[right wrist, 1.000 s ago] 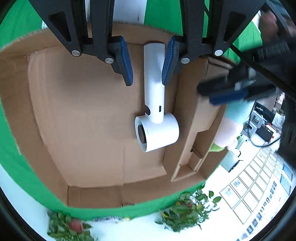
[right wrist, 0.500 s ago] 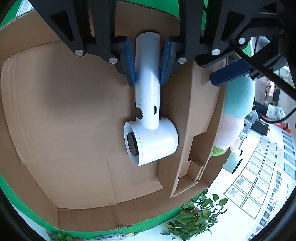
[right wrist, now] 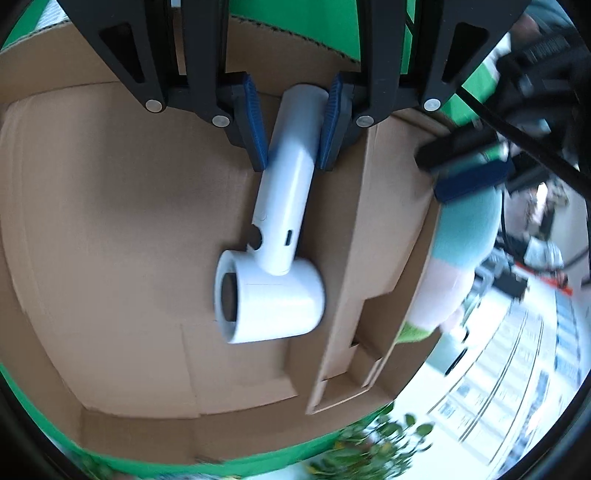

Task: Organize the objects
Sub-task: 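Lower the hair dryer upright into the box and open the right gripper, then move the right gripper to the white rectangular device and close on it, then lift the white device with the right gripper and carry it over the box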

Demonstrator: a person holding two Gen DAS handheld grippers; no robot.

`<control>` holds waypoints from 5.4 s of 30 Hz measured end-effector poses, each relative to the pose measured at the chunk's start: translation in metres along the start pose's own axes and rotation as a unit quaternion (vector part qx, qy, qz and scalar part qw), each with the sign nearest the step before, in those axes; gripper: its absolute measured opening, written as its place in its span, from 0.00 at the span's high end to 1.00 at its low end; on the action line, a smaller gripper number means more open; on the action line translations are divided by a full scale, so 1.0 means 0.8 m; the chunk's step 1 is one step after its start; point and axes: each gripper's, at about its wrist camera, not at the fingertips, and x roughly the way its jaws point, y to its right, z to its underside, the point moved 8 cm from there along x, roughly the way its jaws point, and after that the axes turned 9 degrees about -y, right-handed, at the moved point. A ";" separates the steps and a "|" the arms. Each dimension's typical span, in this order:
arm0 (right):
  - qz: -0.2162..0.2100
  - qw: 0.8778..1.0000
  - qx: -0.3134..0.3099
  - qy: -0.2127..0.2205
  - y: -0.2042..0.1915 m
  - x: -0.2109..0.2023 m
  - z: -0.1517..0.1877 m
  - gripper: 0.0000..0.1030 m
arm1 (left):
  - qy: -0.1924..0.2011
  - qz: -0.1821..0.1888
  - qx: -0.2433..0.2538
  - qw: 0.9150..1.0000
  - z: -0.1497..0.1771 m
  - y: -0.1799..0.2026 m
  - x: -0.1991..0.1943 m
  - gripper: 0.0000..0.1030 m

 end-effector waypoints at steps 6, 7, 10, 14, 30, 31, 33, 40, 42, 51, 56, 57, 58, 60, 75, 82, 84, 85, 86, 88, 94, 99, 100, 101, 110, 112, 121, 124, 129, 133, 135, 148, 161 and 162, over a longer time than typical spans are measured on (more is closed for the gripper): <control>0.043 0.999 -0.024 0.016 -0.009 -0.010 -0.001 0.68 | 0.018 0.005 -0.010 1.000 -0.001 -0.006 -0.014 0.69; 0.050 0.998 -0.027 0.017 -0.011 -0.009 -0.003 0.68 | 0.019 0.005 -0.011 1.000 0.000 -0.008 -0.015 0.69; 0.058 0.998 -0.029 0.013 -0.014 -0.005 -0.005 0.68 | 0.019 0.009 -0.016 1.000 0.003 -0.014 -0.016 0.69; 0.063 0.998 -0.028 0.005 -0.019 0.000 0.000 0.68 | 0.021 0.013 -0.018 1.000 0.005 -0.017 -0.015 0.69; 0.093 0.995 -0.022 0.033 -0.026 0.001 -0.004 0.73 | 0.014 0.013 -0.014 1.000 0.012 -0.005 -0.008 0.69; 0.097 0.994 -0.025 0.032 -0.027 0.000 -0.002 0.73 | 0.014 0.012 -0.015 1.000 0.012 -0.006 -0.008 0.69; 0.105 0.994 -0.031 0.029 -0.031 0.000 0.000 0.73 | 0.018 0.009 -0.017 1.000 0.014 -0.008 -0.011 0.69; 0.087 0.992 -0.013 0.085 -0.020 -0.038 0.010 0.54 | 0.093 -0.016 -0.032 0.995 0.016 -0.012 -0.052 0.68; 0.094 0.985 -0.029 0.139 -0.022 -0.075 0.024 0.32 | 0.121 -0.016 -0.044 0.992 0.020 -0.015 -0.067 0.63; 0.087 0.950 -0.063 0.293 -0.020 -0.166 0.158 0.05 | 0.266 -0.058 -0.035 0.962 0.058 0.025 -0.127 0.23; 0.084 0.967 -0.070 0.230 0.006 -0.117 0.221 0.04 | 0.250 -0.043 -0.014 0.967 0.078 0.060 -0.112 0.23; 0.079 0.969 -0.074 0.224 0.001 -0.110 0.229 0.04 | 0.241 -0.035 -0.009 0.970 0.080 0.066 -0.106 0.23; 0.077 0.970 -0.079 0.219 -0.005 -0.104 0.234 0.04 | 0.229 -0.028 -0.003 0.973 0.083 0.072 -0.098 0.23; 0.087 0.970 -0.089 0.207 -0.012 -0.093 0.237 0.04 | 0.215 -0.023 0.003 0.976 0.091 0.081 -0.086 0.23; 0.201 0.964 -0.080 0.153 0.032 -0.059 0.230 0.24 | 0.153 0.010 -0.004 0.988 0.113 0.088 -0.026 0.23; 0.192 0.968 -0.075 0.141 0.039 -0.046 0.230 0.35 | 0.127 0.032 -0.023 0.991 0.116 0.078 -0.007 0.24; 0.188 0.970 -0.071 0.138 0.038 -0.046 0.232 0.36 | 0.114 0.046 -0.031 0.992 0.118 0.077 0.001 0.24; 0.184 0.971 -0.067 0.137 0.037 -0.046 0.234 0.36 | 0.110 0.053 -0.033 0.992 0.118 0.078 0.004 0.24; 0.177 0.973 -0.064 0.137 0.034 -0.047 0.239 0.36 | 0.104 0.062 -0.035 0.992 0.118 0.079 0.008 0.24; 0.167 0.975 -0.061 0.134 0.030 -0.045 0.243 0.36 | 0.088 0.082 -0.039 0.992 0.121 0.082 0.018 0.24; 0.139 0.981 -0.043 0.125 0.018 -0.044 0.260 0.36 | 0.052 0.143 -0.074 0.986 0.127 0.085 0.049 0.24; 0.130 0.983 -0.030 0.124 0.017 -0.045 0.258 0.36 | 0.036 0.181 -0.084 0.979 0.127 0.090 0.060 0.24; 0.129 0.983 -0.030 0.124 0.017 -0.045 0.259 0.36 | 0.032 0.187 -0.084 0.978 0.128 0.091 0.061 0.24; 0.127 0.984 -0.030 0.124 0.016 -0.045 0.259 0.36 | 0.030 0.191 -0.083 0.978 0.129 0.093 0.061 0.24; 0.133 0.975 -0.067 0.165 0.010 -0.076 0.269 0.18 | 0.055 0.185 -0.044 0.980 0.131 0.090 0.023 0.24; 0.128 0.968 -0.090 0.194 0.003 -0.094 0.277 0.13 | 0.050 0.186 -0.043 0.980 0.130 0.087 0.022 0.24; 0.099 0.971 -0.116 0.186 -0.005 -0.081 0.274 0.02 | -0.004 0.227 -0.051 0.973 0.117 0.108 0.062 0.30; 0.104 0.975 -0.110 0.162 -0.006 -0.068 0.264 0.05 | -0.007 0.243 -0.053 0.969 0.116 0.118 0.065 0.36; 0.128 0.978 -0.099 0.133 0.000 -0.052 0.254 0.14 | -0.011 0.257 -0.055 0.965 0.123 0.131 0.074 0.46; 0.140 0.979 -0.091 0.116 0.004 -0.037 0.258 0.23 | -0.014 0.249 -0.055 0.967 0.127 0.134 0.083 0.57; 0.141 0.980 -0.091 0.108 0.002 -0.030 0.264 0.33 | -0.008 0.248 -0.056 0.967 0.129 0.136 0.083 0.58; 0.152 0.979 -0.061 0.122 0.002 -0.040 0.282 0.36 | 0.004 0.239 -0.043 0.970 0.136 0.146 0.063 0.70; 0.171 0.951 -0.078 0.244 -0.050 -0.158 0.270 0.36 | 0.109 0.223 0.014 0.969 0.095 0.170 -0.074 0.71; 0.171 0.950 -0.079 0.251 -0.053 -0.166 0.267 0.36 | 0.114 0.221 0.016 0.968 0.092 0.174 -0.079 0.71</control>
